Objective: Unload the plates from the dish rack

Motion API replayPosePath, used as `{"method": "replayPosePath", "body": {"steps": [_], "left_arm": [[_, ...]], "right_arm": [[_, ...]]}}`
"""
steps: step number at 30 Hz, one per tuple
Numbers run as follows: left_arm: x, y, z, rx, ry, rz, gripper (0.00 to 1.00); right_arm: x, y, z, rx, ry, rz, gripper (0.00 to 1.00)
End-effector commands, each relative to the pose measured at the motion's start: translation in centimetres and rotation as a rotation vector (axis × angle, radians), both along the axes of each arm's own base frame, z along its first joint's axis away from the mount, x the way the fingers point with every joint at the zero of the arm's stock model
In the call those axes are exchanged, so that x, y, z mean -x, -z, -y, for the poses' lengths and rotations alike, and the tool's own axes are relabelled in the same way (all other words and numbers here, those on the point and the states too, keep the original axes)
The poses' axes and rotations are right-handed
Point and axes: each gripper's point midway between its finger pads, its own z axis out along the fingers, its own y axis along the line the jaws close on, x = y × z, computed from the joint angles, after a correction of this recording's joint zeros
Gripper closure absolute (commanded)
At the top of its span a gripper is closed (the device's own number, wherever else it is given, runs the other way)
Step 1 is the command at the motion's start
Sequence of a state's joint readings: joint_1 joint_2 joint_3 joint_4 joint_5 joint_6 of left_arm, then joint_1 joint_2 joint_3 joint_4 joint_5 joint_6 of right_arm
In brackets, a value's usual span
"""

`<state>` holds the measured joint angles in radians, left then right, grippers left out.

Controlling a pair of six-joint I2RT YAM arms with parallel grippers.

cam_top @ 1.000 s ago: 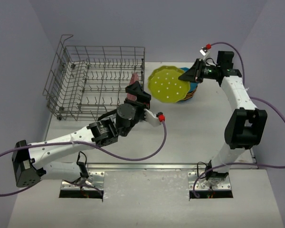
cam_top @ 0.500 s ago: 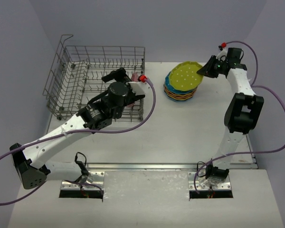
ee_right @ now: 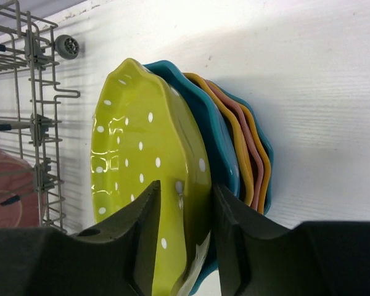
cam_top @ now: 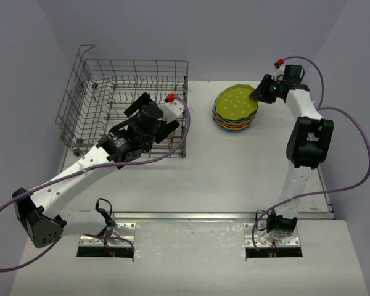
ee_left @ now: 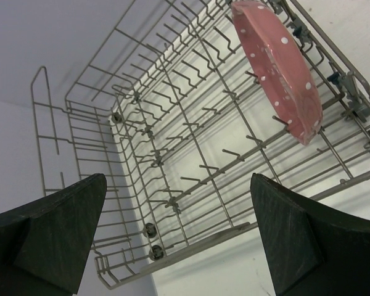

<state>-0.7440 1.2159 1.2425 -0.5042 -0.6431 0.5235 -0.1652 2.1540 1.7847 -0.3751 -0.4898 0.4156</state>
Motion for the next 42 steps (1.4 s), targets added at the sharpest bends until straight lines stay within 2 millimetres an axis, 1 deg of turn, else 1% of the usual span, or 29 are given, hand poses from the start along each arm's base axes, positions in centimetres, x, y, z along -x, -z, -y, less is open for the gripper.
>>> {"method": "replayPosePath", "body": {"steps": [1,3,4,5,7,9,10,12,13,14,15,17,18,20,22,24,25,26,27,29,32,33,35,36,39,41,42], "left_arm": [[0.4,0.7,-0.3,0.110,-0.018,-0.038,0.00],[0.3,1.4,-0.5,0.142,-0.025,-0.073,0.00],[0.3,2.2,-0.3,0.181,-0.025,-0.118,0.00],[0.1,2.5,-0.7,0.201,-0.040,-0.138,0.00],[-0.4,3.0,-0.5,0.260,-0.040,-0.187,0.00],[-1.1,3.3,0.5,0.331,-0.022,-0.235,0.02],[-1.7,3.3,0.6,0.361,-0.029,-0.249,0.04],[-2.6,3.7,1.7,0.416,-0.002,-0.294,0.10],[-3.0,3.5,2.4,0.442,0.014,-0.306,0.13],[-3.1,3.1,2.9,0.466,0.028,-0.304,0.13],[-3.5,2.9,3.6,0.490,0.044,-0.313,0.16],[-4.3,3.3,4.9,0.521,0.054,-0.333,0.19],[-4.7,3.7,5.3,0.528,0.056,-0.343,0.21],[-5.8,4.9,5.8,0.527,0.045,-0.359,0.26],[-6.8,5.2,6.4,0.547,0.038,-0.341,0.28],[-7.5,5.7,6.8,0.556,0.032,-0.342,0.29],[-8.0,6.1,7.1,0.560,0.025,-0.346,0.29],[-8.1,6.7,7.2,0.555,0.020,-0.357,0.29],[-8.8,6.8,7.4,0.560,0.011,-0.352,0.29],[-9.7,8.0,7.4,0.543,-0.019,-0.358,0.32],[-10.8,9.2,7.2,0.528,-0.065,-0.357,0.35],[-11.2,9.2,7.1,0.527,-0.079,-0.348,0.37],[-11.8,9.8,6.9,0.519,-0.109,-0.341,0.42],[-12.1,10.5,6.8,0.509,-0.130,-0.347,0.44],[-12.9,11.6,6.0,0.490,-0.186,-0.341,0.52],[-13.4,11.8,5.3,0.515,-0.231,-0.337,0.60],[-13.6,11.6,5.1,0.521,-0.242,-0.332,0.63]], "right_arm": [[-2.0,-6.7,0.8,0.118,0.007,0.205,0.49],[-1.8,-7.5,0.9,0.142,0.008,0.222,0.39],[-1.6,-8.7,1.2,0.164,0.018,0.246,0.30],[-1.4,-9.4,1.3,0.179,0.015,0.260,0.26],[-1.1,-11.5,1.3,0.207,0.009,0.303,0.22],[-0.5,-13.8,1.4,0.230,0.014,0.348,0.10],[-0.3,-14.8,1.3,0.243,0.012,0.369,0.06],[0.6,-17.6,1.2,0.276,0.014,0.424,0.01],[1.1,-18.7,1.2,0.292,0.016,0.446,0.01],[1.2,-18.9,1.4,0.299,0.023,0.447,0.01],[1.8,-19.6,1.5,0.312,0.030,0.458,0.01],[3.2,-21.5,1.5,0.329,0.041,0.487,0.01],[3.7,-21.6,1.5,0.335,0.043,0.486,0.01],[5.1,-20.9,1.4,0.342,0.037,0.471,0.01],[7.0,-21.7,1.3,0.360,0.037,0.500,0.01],[8.3,-20.1,1.3,0.375,0.030,0.477,0.01],[8.9,-20.5,1.4,0.382,0.037,0.490,0.01],[9.1,-19.2,1.3,0.382,0.029,0.465,0.01],[9.9,-18.7,1.2,0.384,0.025,0.462,0.01],[11.0,-17.8,1.0,0.385,0.018,0.451,0.01],[11.9,-17.2,0.9,0.385,0.014,0.437,0.01],[12.1,-17.4,0.9,0.385,0.014,0.442,0.01],[12.3,-17.1,0.8,0.383,0.010,0.437,0.01],[12.4,-17.0,0.7,0.381,0.011,0.437,0.01],[12.6,-16.9,0.7,0.379,0.010,0.433,0.01],[12.8,-16.9,0.6,0.374,0.005,0.432,0.01],[12.9,-16.9,0.5,0.373,0.004,0.431,0.01]]}}
